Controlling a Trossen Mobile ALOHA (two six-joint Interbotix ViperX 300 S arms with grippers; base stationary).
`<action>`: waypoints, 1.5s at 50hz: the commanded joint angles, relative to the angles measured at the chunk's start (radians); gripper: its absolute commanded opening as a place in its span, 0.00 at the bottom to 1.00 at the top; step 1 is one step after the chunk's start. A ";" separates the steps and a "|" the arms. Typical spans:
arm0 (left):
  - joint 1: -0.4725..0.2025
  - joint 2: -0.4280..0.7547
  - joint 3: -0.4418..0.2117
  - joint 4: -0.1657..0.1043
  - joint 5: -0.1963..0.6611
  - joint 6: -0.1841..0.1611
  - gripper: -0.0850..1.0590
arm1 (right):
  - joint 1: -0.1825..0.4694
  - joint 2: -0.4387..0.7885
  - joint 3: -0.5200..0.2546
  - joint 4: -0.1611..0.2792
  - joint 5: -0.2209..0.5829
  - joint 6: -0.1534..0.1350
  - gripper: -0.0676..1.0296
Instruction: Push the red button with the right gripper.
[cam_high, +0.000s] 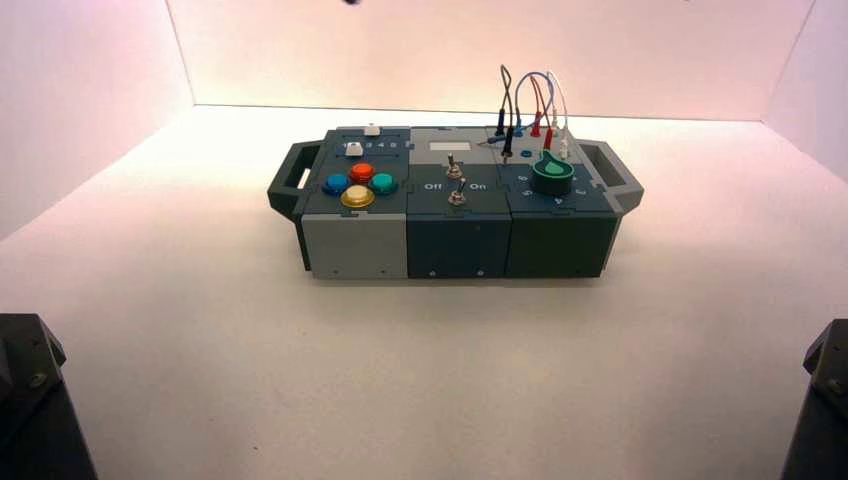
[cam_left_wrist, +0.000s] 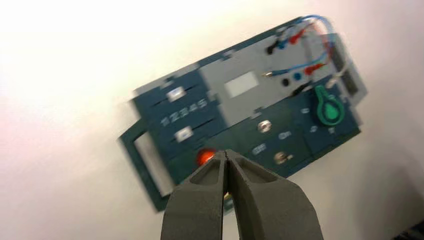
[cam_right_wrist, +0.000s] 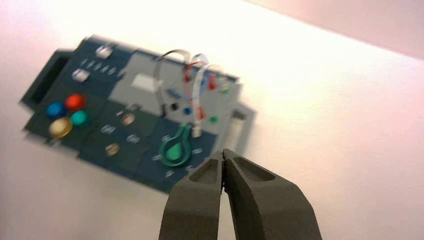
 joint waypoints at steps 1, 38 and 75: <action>0.052 -0.075 0.031 0.000 0.000 0.005 0.05 | 0.028 0.044 -0.055 0.038 0.014 -0.008 0.04; 0.184 -0.186 0.186 -0.002 0.089 0.040 0.05 | 0.209 0.321 -0.245 0.067 0.187 -0.130 0.04; 0.221 -0.258 0.239 -0.132 0.104 0.150 0.05 | 0.388 0.683 -0.462 0.084 0.202 -0.293 0.04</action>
